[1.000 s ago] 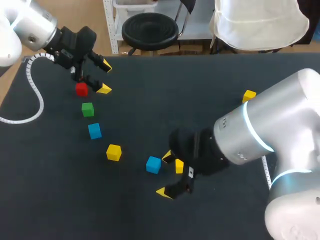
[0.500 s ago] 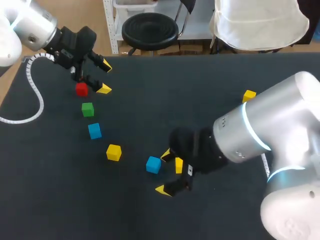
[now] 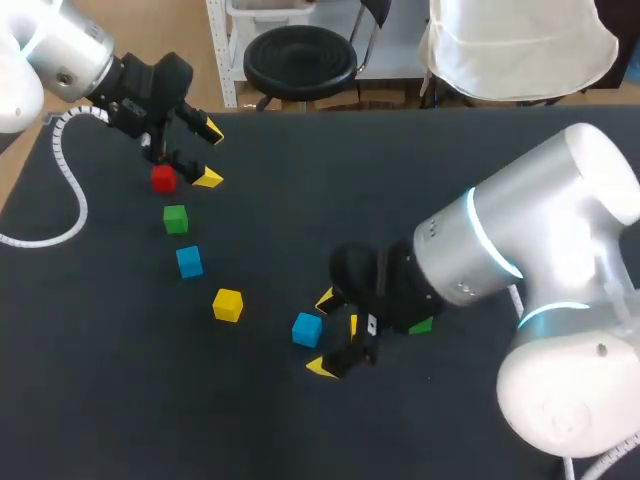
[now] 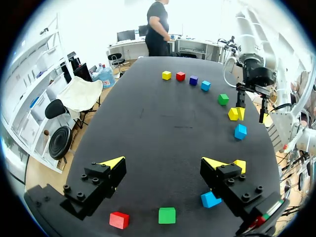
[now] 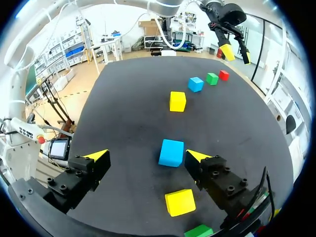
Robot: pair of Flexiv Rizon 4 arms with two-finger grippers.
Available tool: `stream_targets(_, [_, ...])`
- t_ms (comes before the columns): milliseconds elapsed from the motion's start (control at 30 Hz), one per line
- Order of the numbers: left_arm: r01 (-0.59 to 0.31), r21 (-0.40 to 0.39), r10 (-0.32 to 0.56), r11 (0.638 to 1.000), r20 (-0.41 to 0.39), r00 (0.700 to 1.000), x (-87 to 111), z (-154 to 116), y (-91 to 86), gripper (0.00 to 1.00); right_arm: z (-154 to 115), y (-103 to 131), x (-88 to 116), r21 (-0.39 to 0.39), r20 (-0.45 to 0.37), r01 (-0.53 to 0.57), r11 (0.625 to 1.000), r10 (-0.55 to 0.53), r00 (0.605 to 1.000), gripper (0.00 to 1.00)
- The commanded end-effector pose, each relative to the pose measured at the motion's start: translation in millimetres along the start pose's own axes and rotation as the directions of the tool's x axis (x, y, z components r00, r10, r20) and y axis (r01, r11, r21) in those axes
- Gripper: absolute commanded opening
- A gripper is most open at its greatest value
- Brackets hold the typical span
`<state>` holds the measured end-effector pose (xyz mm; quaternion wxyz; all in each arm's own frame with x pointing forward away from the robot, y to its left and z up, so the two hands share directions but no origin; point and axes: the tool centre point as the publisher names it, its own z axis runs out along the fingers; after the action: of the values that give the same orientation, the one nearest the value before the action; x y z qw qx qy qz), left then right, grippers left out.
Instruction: Place the blue cubes, place green cubes on the blue cubes, place the yellow cubes on the green cubes, then place the red cubes on the yellow cubes, and place purple cube on the red cubes.
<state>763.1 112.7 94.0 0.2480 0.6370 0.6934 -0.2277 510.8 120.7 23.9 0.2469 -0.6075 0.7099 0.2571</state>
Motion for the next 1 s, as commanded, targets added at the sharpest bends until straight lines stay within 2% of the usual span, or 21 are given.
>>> stream_targets(33, [0.000,-0.003,0.000,1.000,0.000,1.000,0.1,0.0,-1.2,1.00,6.7,-8.5,-1.1,-0.078,-0.012,0.008,0.997,-0.009,1.000,1.00])
stream_targets(333, [0.000,-0.003,0.000,1.000,0.000,1.000,0.1,0.0,-1.2,1.00,10.6,-8.0,1.6,-0.070,-0.023,0.021,0.997,-0.023,0.999,0.99])
stream_targets(367, [0.000,-0.003,0.000,1.000,0.000,1.000,0.1,0.0,-1.2,1.00,10.7,-7.9,1.9,-0.069,-0.024,0.022,0.997,-0.023,0.999,0.82])
stream_targets(400, [0.000,-0.003,0.000,1.000,0.000,1.000,0.1,0.0,-1.2,1.00,11.1,-7.8,2.5,-0.070,-0.026,0.022,0.997,-0.024,0.999,0.76])
stream_targets(500, [0.000,-0.003,0.000,1.000,0.000,1.000,0.1,0.0,-1.2,1.00,12.4,-8.1,4.1,-0.069,-0.036,0.017,0.997,-0.019,0.999,0.72])
stream_targets(600, [0.000,-0.003,0.000,1.000,0.000,1.000,0.1,0.0,-1.2,1.00,14.7,-8.5,4.6,-0.073,-0.040,0.012,0.997,-0.015,0.999,0.77])
stream_targets(667, [0.000,-0.003,0.000,1.000,0.000,1.000,0.1,0.0,-1.2,1.00,15.0,-8.4,3.6,-0.070,-0.042,0.019,0.997,-0.022,0.999,0.50])
stream_targets(733, [0.000,-0.003,0.000,1.000,0.000,1.000,0.1,0.0,-1.2,1.00,14.4,-8.2,2.0,-0.066,-0.046,0.023,0.998,-0.026,0.999,0.40])
stream_targets(800, [0.000,-0.003,0.000,1.000,0.000,1.000,0.1,0.0,-1.2,1.00,14.0,-7.9,1.3,-0.061,-0.068,0.010,0.998,-0.015,0.998,0.37])
stream_targets(867, [0.000,-0.003,0.000,1.000,0.000,1.000,0.1,0.0,-1.2,1.00,14.3,-7.7,1.2,-0.050,-0.080,-0.008,0.999,0.004,0.997,0.37])
stream_targets(933, [0.000,-0.003,0.000,1.000,0.000,1.000,0.1,0.0,-1.2,1.00,13.9,-8.2,2.8,-0.040,-0.098,-0.031,0.999,0.027,0.995,0.45])
stream_targets(967, [0.000,-0.003,0.000,1.000,0.000,1.000,0.1,0.0,-1.2,1.00,12.3,-8.5,3.3,-0.035,-0.092,-0.034,0.999,0.031,0.995,0.98])
stream_targets(1000, [0.000,-0.003,0.000,1.000,0.000,1.000,0.1,0.0,-1.2,1.00,9.9,-8.7,3.7,-0.023,-0.094,-0.046,0.999,0.044,0.995,1.00])
